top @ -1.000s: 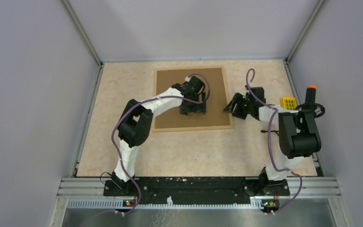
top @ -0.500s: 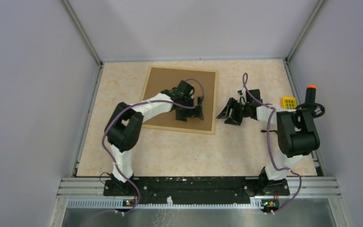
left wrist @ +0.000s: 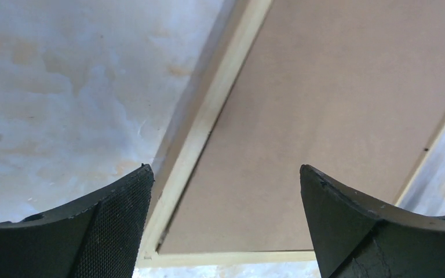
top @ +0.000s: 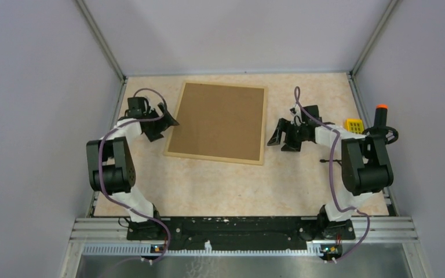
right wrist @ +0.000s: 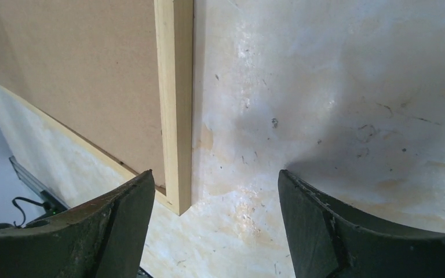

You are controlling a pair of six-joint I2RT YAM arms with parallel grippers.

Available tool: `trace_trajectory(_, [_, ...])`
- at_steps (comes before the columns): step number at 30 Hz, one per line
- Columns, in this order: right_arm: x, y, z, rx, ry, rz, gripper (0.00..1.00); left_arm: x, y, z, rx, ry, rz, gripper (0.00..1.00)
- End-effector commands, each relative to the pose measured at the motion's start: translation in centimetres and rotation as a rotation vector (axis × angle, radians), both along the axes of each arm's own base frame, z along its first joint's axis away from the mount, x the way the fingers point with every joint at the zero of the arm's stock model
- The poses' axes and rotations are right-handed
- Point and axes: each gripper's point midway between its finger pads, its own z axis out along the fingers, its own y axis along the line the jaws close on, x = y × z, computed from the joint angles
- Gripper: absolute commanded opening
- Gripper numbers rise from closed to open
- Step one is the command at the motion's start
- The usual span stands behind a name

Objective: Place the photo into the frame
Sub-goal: Move the photo frame to the center of the board.

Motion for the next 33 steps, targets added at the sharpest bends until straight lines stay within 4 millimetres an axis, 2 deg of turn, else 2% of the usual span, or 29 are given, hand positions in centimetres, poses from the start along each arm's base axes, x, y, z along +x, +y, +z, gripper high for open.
trace_trajectory(1, [0.8, 0.6, 0.7, -0.078, -0.039, 0.031, 0.76, 0.0, -1.6, -2.7, -0.066, 0.039, -0.063, 0.99])
trace_trajectory(5, [1.3, 1.5, 0.3, -0.076, -0.031, 0.029, 0.74, -2.1, -4.6, -4.2, -0.155, 0.086, -0.147, 0.98])
trace_trajectory(8, [1.5, 1.5, -0.1, -0.084, -0.018, 0.025, 0.73, -4.5, -8.0, -4.4, -0.210, 0.101, -0.229, 0.98])
trace_trajectory(13, [0.9, 0.4, -0.1, -0.143, -0.009, 0.007, 0.73, -9.5, -15.5, -3.2, -0.253, 0.121, -0.400, 0.99])
trace_trajectory(15, [-0.2, -0.3, -0.1, -0.172, 0.004, -0.006, 0.73, -10.9, -17.0, -2.7, -0.250, 0.132, -0.439, 0.99])
trace_trajectory(19, [-2.1, -2.8, -1.1, -0.244, 0.037, -0.064, 0.73, -12.6, -16.3, -1.7, -0.195, 0.140, -0.458, 0.99])
trace_trajectory(24, [-3.1, -5.5, -2.4, -0.344, 0.062, -0.085, 0.74, -12.9, -12.6, -0.1, 0.022, 0.145, -0.383, 0.99])
trace_trajectory(27, [-2.6, -5.9, -2.0, -0.366, 0.046, -0.081, 0.75, -13.6, -13.0, 1.4, -0.018, 0.119, -0.385, 0.98])
trace_trajectory(31, [-2.1, -5.3, -1.5, -0.344, 0.034, -0.069, 0.75, -15.2, -14.1, 1.2, -0.094, 0.126, -0.383, 0.96])
trace_trajectory(33, [-1.9, -5.2, -1.4, -0.338, 0.028, -0.065, 0.75, -15.3, -14.4, 0.8, -0.117, 0.121, -0.381, 0.96])
